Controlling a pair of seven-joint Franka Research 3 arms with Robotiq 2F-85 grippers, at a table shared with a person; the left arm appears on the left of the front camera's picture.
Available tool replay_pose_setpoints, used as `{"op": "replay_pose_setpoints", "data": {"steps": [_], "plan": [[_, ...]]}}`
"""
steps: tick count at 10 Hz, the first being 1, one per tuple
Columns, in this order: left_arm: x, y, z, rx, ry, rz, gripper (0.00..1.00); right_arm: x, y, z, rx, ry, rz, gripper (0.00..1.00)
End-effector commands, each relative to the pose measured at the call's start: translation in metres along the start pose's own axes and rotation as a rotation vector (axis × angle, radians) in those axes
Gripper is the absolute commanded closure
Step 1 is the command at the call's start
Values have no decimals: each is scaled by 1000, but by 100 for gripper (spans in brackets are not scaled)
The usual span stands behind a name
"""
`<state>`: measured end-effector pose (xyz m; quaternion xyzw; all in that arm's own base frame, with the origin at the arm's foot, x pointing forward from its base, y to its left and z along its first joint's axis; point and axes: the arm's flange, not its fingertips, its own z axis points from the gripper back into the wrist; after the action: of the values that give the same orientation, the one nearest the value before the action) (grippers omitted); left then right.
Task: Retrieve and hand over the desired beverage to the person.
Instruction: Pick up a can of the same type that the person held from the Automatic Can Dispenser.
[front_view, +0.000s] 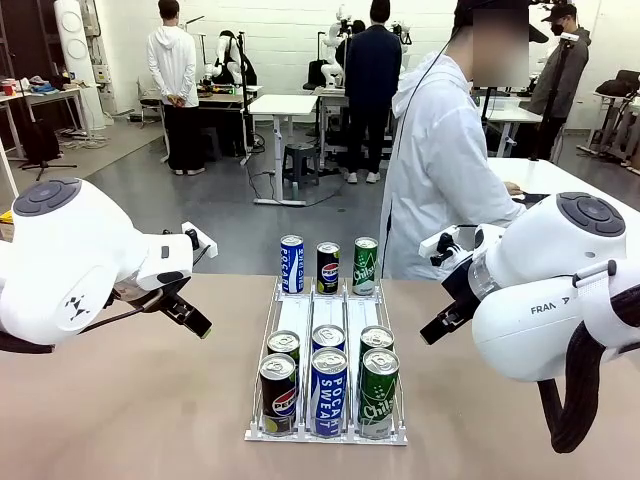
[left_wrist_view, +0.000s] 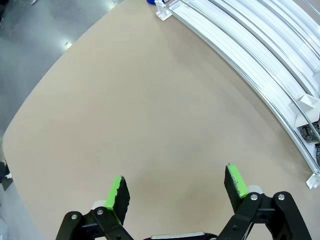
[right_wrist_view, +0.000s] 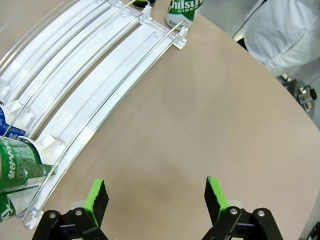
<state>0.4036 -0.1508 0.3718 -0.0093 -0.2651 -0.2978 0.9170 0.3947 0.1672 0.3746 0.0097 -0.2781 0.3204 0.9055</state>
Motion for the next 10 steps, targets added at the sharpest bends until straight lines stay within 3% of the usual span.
{"op": "replay_pose_setpoints", "data": {"steps": [1, 2, 4, 5, 7, 10], "plan": [[0, 0, 0, 0, 0, 1, 0, 0, 0, 0, 0, 0, 0, 0], [0, 0, 0, 0, 0, 0, 0, 0, 0, 0, 0, 0, 0, 0], [29, 0, 93, 54, -43, -34, 0, 9, 0, 106, -47, -82, 3, 0], [48, 7, 121, 11, -21, -25, 0, 18, -8, 144, -10, -91, -6, 0], [82, 8, 178, 36, -30, -18, 0, 40, -16, 208, -32, -66, -23, 0], [89, -10, 230, 100, -87, -20, 0, 55, -5, 250, -96, -58, -18, 0]]}}
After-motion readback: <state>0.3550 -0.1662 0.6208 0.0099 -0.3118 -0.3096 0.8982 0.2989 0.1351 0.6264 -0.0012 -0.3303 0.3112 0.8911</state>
